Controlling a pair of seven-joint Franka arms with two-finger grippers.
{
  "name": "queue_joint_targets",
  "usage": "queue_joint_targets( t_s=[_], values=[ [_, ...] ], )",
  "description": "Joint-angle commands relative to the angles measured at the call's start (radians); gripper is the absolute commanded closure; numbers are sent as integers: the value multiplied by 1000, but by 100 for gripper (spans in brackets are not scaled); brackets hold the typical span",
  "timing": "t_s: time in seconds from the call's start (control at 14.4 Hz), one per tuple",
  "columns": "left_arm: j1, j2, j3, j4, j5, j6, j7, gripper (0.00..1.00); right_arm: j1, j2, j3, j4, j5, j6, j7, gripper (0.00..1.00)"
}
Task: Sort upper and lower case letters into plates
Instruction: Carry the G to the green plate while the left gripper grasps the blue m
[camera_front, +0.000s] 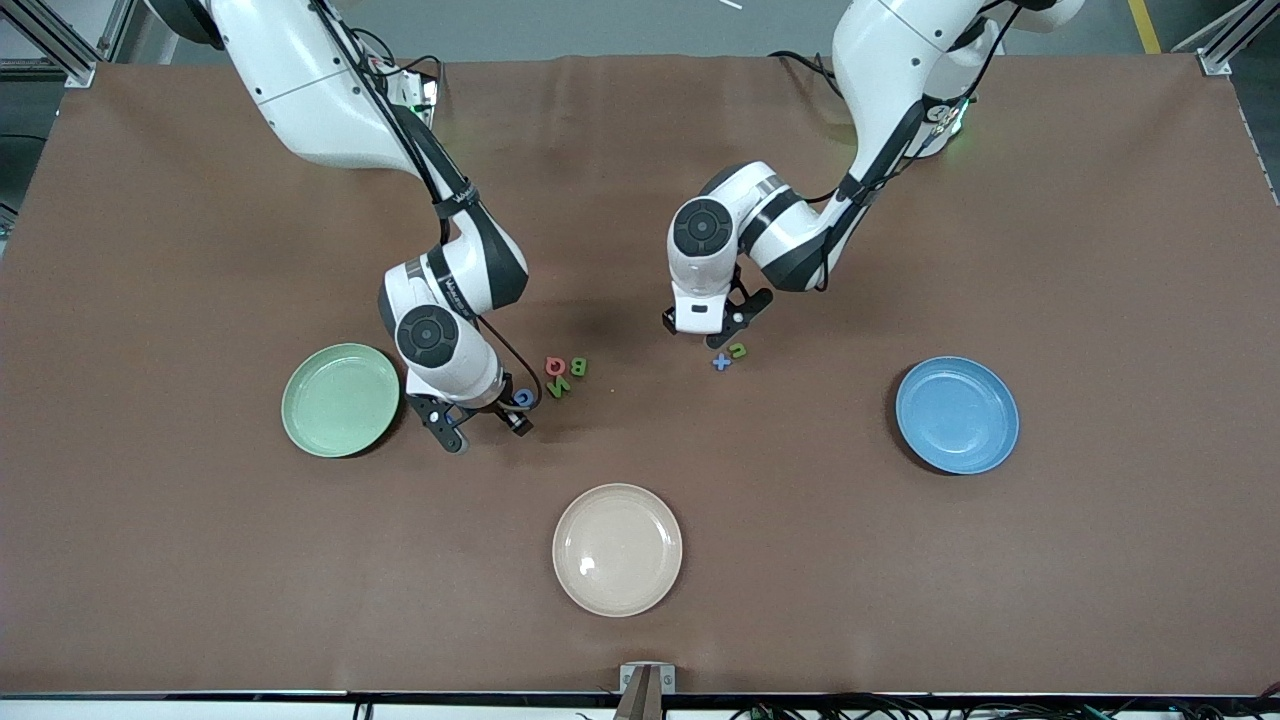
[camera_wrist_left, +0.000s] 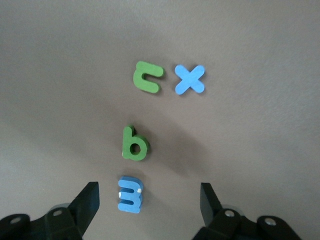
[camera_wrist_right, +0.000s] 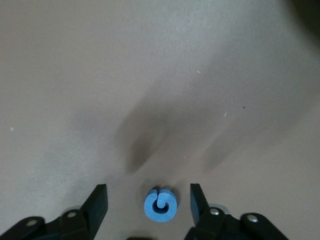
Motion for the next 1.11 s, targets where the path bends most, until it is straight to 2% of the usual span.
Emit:
queue_joint_targets(
  t_s=[0.0, 0.35, 0.83, 0.97, 1.04],
  values=[
    [-5, -5, 4, -35, 50, 33, -22, 14, 21, -2, -7, -21, 22, 18, 14, 43],
    [-8, 18, 4, -37, 51, 54, -22, 15, 36, 5, -8, -53, 24, 78, 25, 43],
    [-39, 42, 4, -37, 51, 67, -41, 20, 48, 6, -8, -69, 24, 83, 25, 43],
    [-42, 41, 4, -39, 51, 67, -42, 24, 51, 6, -8, -70, 24, 83, 25, 47],
    [-47, 41, 4, -46, 51, 67, -42, 25, 53, 6, -8, -70, 24, 83, 25, 52]
  ],
)
